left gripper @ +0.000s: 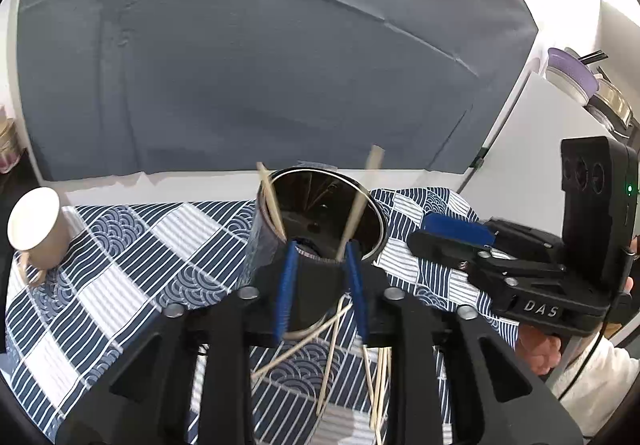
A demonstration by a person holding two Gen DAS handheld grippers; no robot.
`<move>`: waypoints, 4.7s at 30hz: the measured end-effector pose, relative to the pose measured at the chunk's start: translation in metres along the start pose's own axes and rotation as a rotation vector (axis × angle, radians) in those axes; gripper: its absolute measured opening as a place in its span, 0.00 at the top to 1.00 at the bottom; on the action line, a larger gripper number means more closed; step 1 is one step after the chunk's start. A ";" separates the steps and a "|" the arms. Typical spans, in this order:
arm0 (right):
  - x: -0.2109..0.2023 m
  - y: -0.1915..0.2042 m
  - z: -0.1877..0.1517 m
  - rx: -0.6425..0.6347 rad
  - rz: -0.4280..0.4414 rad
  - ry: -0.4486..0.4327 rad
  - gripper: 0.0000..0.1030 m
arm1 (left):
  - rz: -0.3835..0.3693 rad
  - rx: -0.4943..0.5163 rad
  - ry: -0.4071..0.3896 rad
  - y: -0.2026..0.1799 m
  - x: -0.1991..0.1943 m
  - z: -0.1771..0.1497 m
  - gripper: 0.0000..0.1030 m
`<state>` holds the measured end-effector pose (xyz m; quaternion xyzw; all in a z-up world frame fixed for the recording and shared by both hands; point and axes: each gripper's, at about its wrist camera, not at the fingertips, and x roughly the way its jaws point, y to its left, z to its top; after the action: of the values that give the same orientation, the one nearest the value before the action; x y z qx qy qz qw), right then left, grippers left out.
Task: Organize utensils
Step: 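Lower the sticks into the black holder and open both tools, then move the right tool back to the pile and close it on a stick while the left tool approaches, then close the left tool on a wooden stick while the right tool holds its stick, then raise both held sticks upright and carry them over the black holder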
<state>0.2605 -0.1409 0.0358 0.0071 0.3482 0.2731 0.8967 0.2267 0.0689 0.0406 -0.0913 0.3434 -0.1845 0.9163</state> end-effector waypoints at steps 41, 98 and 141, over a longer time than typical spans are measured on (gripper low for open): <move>0.066 -0.118 -0.106 0.161 -0.348 0.410 0.30 | 0.037 0.244 0.442 0.038 0.127 -0.070 0.24; -0.009 -0.147 -0.089 0.334 -0.286 0.319 0.95 | -0.047 0.276 0.627 0.004 0.085 -0.120 0.95; -0.057 -0.039 0.096 0.341 -0.082 -0.258 0.95 | -0.393 -0.013 0.021 0.061 -0.009 0.076 0.95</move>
<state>0.3053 -0.1852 0.1357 0.1793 0.2719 0.1704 0.9300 0.2877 0.1316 0.0847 -0.1605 0.3297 -0.3588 0.8584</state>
